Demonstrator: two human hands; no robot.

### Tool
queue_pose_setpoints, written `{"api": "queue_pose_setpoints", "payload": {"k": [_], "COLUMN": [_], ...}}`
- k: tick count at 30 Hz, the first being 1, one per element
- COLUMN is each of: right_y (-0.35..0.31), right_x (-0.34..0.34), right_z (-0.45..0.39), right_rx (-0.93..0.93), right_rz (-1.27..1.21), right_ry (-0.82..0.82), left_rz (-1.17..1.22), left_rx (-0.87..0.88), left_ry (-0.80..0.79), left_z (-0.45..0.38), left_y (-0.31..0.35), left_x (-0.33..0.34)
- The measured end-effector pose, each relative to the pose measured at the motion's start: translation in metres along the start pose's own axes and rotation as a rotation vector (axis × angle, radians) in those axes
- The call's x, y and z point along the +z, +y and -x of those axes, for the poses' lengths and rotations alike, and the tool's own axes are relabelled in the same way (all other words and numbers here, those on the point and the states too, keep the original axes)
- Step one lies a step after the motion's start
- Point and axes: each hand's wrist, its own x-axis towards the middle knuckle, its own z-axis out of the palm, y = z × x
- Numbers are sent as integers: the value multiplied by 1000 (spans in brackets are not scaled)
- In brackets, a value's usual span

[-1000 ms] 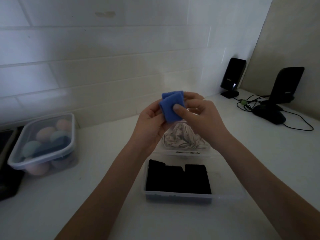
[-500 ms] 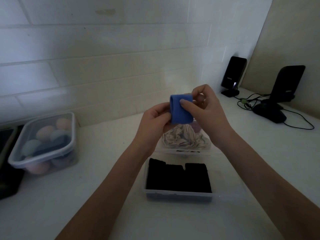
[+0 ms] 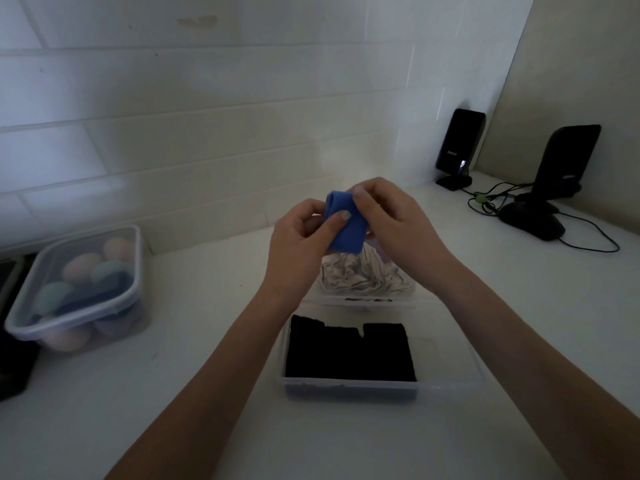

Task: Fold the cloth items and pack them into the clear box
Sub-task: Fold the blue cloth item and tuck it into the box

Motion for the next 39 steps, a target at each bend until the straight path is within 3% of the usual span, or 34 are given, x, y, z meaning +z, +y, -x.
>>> {"api": "queue_pose_setpoints", "payload": {"k": [6,9,13,19,25,30,35,39], "right_y": [-3,-4,-9,-7,-9,-15,-25,-25], "right_x": [1,3,-2,-45,-90,-81,-69,-69], "right_z": [8,11,13,44,79,88,86,89], "right_rx": [-173,-171,-129,-10,120,188,233,278], "right_rz": [376,358,296,172,528,761,929,1027], "right_ry": [-145,-202,-241,-305,-508,-631,-787,-761], "left_rz": [-126,-355,-476,-580,-524,-654,-740,-948], "left_rx": [-26,121,255,299,219,213,207,278], "left_ry": [31,42,44,-186,-457,-730,-840,-873], "left_z": [3,4,5,17,27,34,37,38], "left_y": [1,-3,-7,-2,15,12,9,10], "left_x": [5,1,-1,7,13,17,18,18]}}
